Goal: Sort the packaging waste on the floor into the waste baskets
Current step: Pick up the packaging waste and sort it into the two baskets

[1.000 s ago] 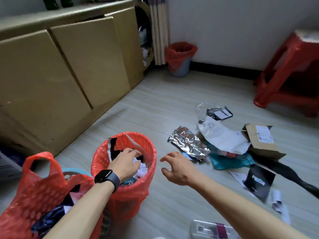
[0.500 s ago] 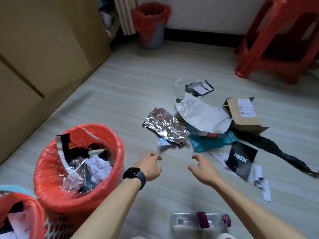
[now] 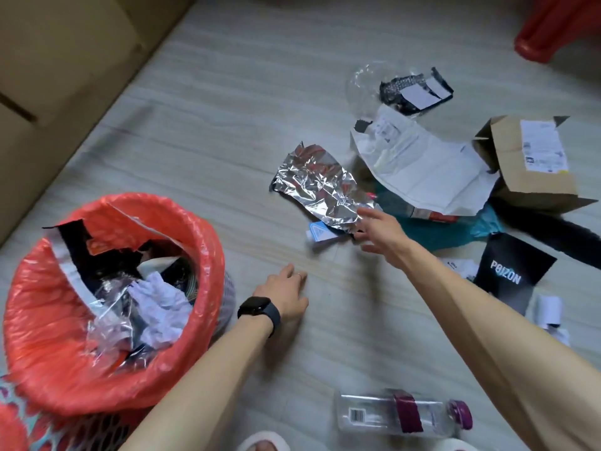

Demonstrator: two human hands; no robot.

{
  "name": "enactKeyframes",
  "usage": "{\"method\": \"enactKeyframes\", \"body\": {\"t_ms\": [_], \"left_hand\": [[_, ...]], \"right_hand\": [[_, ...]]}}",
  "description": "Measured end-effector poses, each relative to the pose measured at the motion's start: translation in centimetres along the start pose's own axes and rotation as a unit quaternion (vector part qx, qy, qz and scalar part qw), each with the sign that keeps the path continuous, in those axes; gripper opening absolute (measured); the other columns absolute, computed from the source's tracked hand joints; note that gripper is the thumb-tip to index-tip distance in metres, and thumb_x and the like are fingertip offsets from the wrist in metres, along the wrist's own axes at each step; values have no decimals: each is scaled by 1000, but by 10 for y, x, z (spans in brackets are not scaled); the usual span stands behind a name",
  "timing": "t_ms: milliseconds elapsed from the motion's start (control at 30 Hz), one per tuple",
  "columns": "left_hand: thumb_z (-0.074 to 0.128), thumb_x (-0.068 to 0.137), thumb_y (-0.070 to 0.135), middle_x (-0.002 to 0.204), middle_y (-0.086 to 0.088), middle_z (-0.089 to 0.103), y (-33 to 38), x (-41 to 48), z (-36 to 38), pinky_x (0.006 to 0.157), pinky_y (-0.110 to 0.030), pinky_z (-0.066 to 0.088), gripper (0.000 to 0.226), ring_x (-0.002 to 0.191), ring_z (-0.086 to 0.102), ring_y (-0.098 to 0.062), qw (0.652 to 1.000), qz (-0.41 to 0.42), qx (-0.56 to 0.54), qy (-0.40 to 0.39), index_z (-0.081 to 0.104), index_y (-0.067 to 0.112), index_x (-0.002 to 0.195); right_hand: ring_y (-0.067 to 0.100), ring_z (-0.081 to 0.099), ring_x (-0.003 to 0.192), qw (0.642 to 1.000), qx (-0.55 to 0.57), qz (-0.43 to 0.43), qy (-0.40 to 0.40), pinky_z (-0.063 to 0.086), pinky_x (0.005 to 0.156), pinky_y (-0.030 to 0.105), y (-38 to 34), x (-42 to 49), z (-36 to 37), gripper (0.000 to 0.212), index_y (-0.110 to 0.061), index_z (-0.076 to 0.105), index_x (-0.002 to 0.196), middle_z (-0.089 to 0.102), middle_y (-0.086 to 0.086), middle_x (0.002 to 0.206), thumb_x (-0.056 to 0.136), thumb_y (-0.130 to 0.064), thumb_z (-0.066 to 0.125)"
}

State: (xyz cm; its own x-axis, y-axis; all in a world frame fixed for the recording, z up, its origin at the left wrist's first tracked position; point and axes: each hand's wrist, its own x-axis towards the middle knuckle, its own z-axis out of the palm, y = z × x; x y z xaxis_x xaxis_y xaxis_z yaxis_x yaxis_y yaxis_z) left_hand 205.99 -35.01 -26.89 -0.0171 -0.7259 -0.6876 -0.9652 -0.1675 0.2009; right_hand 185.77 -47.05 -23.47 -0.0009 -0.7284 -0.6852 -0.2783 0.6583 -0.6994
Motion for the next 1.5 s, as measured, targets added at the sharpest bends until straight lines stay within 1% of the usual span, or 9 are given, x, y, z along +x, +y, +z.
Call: {"method": "enactKeyframes", "body": {"t_ms": [133, 333, 533, 700, 833, 967, 1167, 1300, 1500], "left_hand": [[56, 90, 49, 129, -6, 57, 4, 4, -30, 104, -37, 42, 49, 120, 55, -28, 957, -80, -266, 85, 48, 23, 131], [67, 73, 69, 106, -3, 58, 47, -6, -52, 78, -43, 59, 67, 92, 64, -23, 746, -109, -646, 116, 42, 15, 103], [54, 90, 16, 82, 1, 58, 62, -40, -28, 68, -33, 48, 10, 73, 55, -23, 852, -67, -462, 238, 51, 23, 97], [61, 82, 24, 90, 4, 63, 60, -73, -20, 77, -40, 59, 29, 74, 61, -16, 873, 28, -476, 106, 61, 34, 109], [75, 77, 21, 101, 0, 71, 51, -94, -20, 84, -37, 58, 50, 84, 71, -17, 901, 51, -422, 79, 60, 27, 124], [78, 68, 27, 99, 6, 74, 37, -102, -22, 89, -37, 57, 61, 82, 72, -7, 921, 53, -380, 72, 62, 23, 127], [74, 76, 35, 92, 15, 74, 11, -103, -21, 83, -31, 54, 31, 87, 68, -6, 983, 22, -168, 68, 73, 29, 107], [64, 78, 40, 86, 10, 66, 2, -101, -27, 82, -33, 51, 9, 92, 60, -14, 987, 2, -106, 121, 64, 35, 71], [60, 92, 34, 96, 0, 71, 15, -93, -35, 83, -34, 50, 13, 92, 67, -18, 904, -15, -410, 125, 62, 22, 98]], "right_hand": [[13, 53, 64, 986, 150, -5, 71, 50, 63, 24, 6, -6, 8, 19, -6, 67, 98, 59, 10, 81, 99, -5, 47], [11, 57, 64, 965, 257, 46, 27, 55, 62, 18, 58, -79, -6, 20, 0, 68, 103, 62, 6, 73, 101, -1, 47], [15, 64, 81, 998, 52, 6, 29, 50, 74, 33, 108, -144, -29, 14, -15, 74, 90, 73, 2, 87, 92, -26, 66], [18, 68, 98, 995, 85, -5, -42, 52, 90, 41, 91, -155, -56, 35, -29, 63, 109, 72, 2, 107, 80, -39, 79], [22, 73, 86, 994, 30, -71, -83, 59, 87, 43, 78, -157, -56, 66, -25, 53, 134, 75, 10, 93, 78, 0, 79], [11, 70, 75, 978, -104, -170, -60, 57, 80, 34, 82, -154, -47, 82, -43, 36, 142, 72, 3, 81, 79, -14, 81], [14, 62, 76, 917, -334, -173, -132, 49, 70, 29, 94, -145, -34, 19, -28, 72, 104, 66, -7, 78, 85, -26, 74], [6, 58, 79, 930, -316, -181, -53, 44, 73, 24, 97, -136, -32, 8, -29, 68, 79, 62, -9, 84, 82, -24, 74], [19, 59, 82, 991, -2, -92, -100, 46, 77, 34, 83, -128, -27, 25, -9, 61, 97, 73, 11, 91, 83, -25, 76]]}}
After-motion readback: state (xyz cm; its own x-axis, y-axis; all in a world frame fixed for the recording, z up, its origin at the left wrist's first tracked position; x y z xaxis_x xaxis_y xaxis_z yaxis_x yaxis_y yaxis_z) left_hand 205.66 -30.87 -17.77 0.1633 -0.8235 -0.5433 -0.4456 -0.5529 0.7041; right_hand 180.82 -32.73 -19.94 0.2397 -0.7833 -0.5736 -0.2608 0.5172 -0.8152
